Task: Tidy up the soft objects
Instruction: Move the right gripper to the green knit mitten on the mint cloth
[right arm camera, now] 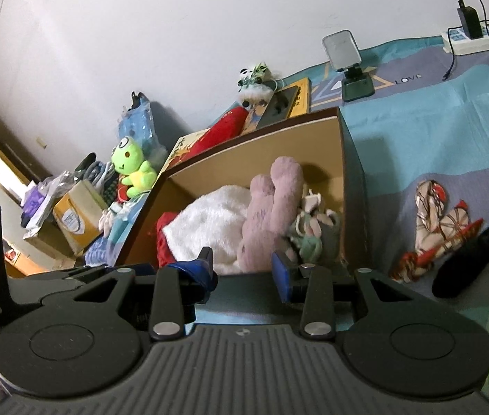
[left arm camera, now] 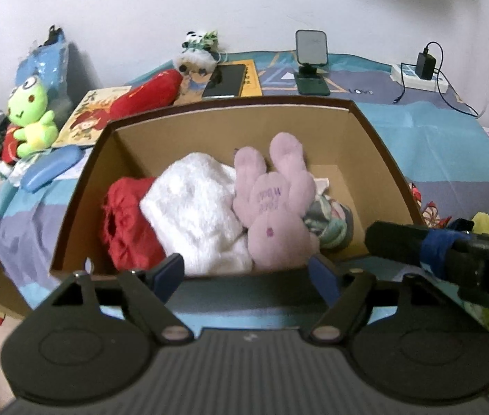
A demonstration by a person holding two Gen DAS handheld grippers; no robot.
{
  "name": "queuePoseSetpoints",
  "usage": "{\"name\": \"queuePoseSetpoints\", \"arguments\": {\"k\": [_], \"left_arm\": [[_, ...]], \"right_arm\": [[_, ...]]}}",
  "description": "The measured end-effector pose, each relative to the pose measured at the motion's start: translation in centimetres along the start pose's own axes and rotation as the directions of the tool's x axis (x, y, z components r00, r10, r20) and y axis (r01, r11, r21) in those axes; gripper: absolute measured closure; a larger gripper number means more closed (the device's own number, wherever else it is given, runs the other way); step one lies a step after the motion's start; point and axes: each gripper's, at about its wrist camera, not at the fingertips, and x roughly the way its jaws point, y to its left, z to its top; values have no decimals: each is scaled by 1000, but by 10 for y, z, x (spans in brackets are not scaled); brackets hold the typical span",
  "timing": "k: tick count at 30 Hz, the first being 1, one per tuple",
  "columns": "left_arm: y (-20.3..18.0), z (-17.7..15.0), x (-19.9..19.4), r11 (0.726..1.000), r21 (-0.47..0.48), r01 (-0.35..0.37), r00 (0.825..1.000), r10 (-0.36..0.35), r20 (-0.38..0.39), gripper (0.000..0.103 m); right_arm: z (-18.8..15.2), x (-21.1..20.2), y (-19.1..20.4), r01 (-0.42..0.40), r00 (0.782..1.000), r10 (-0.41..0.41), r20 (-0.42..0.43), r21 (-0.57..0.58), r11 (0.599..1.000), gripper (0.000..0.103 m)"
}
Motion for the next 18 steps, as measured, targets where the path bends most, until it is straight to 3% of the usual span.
{"name": "queuePoseSetpoints", "arguments": {"k": [9,18], "left_arm": [[-29,-26,-10,1000,4,-29,999,29,-18,21],[-79,-54,-1,995,94,38,997,-32,-69,21]], "right_arm": [[-22,-21,-20,-10,1000,10,-27,5,1000,82],[-52,-45,-69,13,999,-8,-46,94,996,82]]}}
